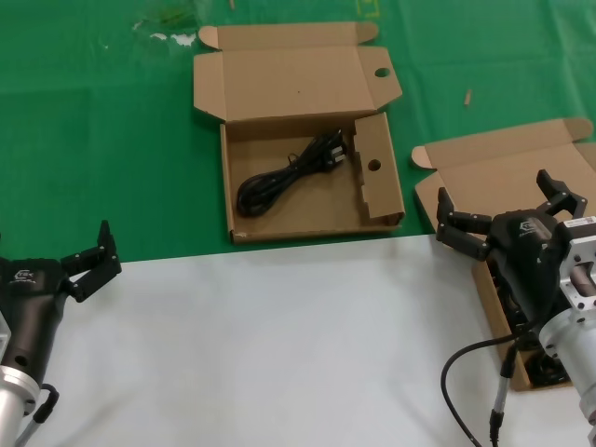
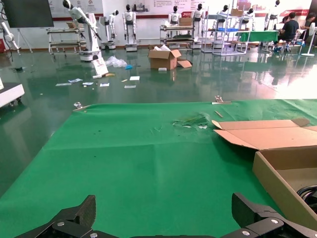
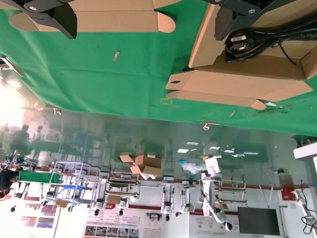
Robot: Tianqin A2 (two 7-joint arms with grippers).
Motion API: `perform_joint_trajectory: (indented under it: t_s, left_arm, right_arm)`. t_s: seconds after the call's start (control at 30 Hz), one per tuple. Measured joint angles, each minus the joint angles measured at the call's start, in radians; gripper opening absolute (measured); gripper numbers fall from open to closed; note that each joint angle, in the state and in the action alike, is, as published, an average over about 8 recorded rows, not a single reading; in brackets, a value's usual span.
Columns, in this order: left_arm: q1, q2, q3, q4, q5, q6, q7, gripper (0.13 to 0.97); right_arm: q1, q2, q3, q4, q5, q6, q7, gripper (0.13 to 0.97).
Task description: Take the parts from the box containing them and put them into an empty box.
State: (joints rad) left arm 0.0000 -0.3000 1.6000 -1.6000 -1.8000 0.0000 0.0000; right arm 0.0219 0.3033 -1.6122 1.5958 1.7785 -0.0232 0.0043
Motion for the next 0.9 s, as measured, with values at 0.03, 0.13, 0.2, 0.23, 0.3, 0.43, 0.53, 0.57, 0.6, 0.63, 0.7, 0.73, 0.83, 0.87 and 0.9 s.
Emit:
perform_joint_trajectory:
  t_s: [0.03, 0.13, 0.2, 0.23, 0.3, 0.43, 0.53, 0.57, 0.6, 0.63, 0.7, 0.73, 0.83, 0.87, 0.9]
  left_arm:
    - [0.0, 0.0, 0.0, 0.0, 0.0, 0.0, 0.0, 0.966]
    - [0.0, 0.0, 0.0, 0.0, 0.0, 0.0, 0.0, 0.966]
    - [0.0, 0.0, 0.0, 0.0, 0.0, 0.0, 0.0, 0.966]
    - [0.0, 0.0, 0.0, 0.0, 0.0, 0.0, 0.0, 0.966]
    - [0.0, 0.0, 0.0, 0.0, 0.0, 0.0, 0.0, 0.966]
    - [0.0, 0.0, 0.0, 0.0, 0.0, 0.0, 0.0, 0.966]
    - [0.0, 0.0, 0.0, 0.0, 0.0, 0.0, 0.0, 0.966]
    - [0.0, 0.0, 0.0, 0.0, 0.0, 0.0, 0.0, 0.966]
    - [0.0, 0.0, 0.0, 0.0, 0.0, 0.0, 0.0, 0.966]
    - [0.0, 0.0, 0.0, 0.0, 0.0, 0.0, 0.0, 0.966]
    - [0.0, 0.0, 0.0, 0.0, 0.0, 0.0, 0.0, 0.966]
    - [0.0, 0.0, 0.0, 0.0, 0.0, 0.0, 0.0, 0.966]
    - [0.0, 0.0, 0.0, 0.0, 0.0, 0.0, 0.0, 0.966]
    - [0.0, 0.0, 0.0, 0.0, 0.0, 0.0, 0.0, 0.966]
    - [0.0, 0.0, 0.0, 0.0, 0.0, 0.0, 0.0, 0.966]
  right_arm:
    - [0.0, 0.0, 0.0, 0.0, 0.0, 0.0, 0.0, 0.966]
    - [0.0, 0.0, 0.0, 0.0, 0.0, 0.0, 0.0, 0.966]
    - [0.0, 0.0, 0.0, 0.0, 0.0, 0.0, 0.0, 0.966]
    - [0.0, 0.0, 0.0, 0.0, 0.0, 0.0, 0.0, 0.966]
    - [0.0, 0.0, 0.0, 0.0, 0.0, 0.0, 0.0, 0.966]
    - [0.0, 0.0, 0.0, 0.0, 0.0, 0.0, 0.0, 0.966]
    - [0.0, 0.0, 0.0, 0.0, 0.0, 0.0, 0.0, 0.966]
    - [0.0, 0.0, 0.0, 0.0, 0.0, 0.0, 0.0, 0.966]
    - [0.0, 0.0, 0.0, 0.0, 0.0, 0.0, 0.0, 0.966]
    - [0.0, 0.0, 0.0, 0.0, 0.0, 0.0, 0.0, 0.966]
    - [0.0, 0.0, 0.0, 0.0, 0.0, 0.0, 0.0, 0.966]
    - [0.0, 0.0, 0.0, 0.0, 0.0, 0.0, 0.0, 0.966]
    - [0.0, 0.0, 0.0, 0.0, 0.0, 0.0, 0.0, 0.966]
    - [0.0, 0.0, 0.0, 0.0, 0.0, 0.0, 0.0, 0.966]
    - [0.0, 0.0, 0.0, 0.0, 0.0, 0.0, 0.0, 0.966]
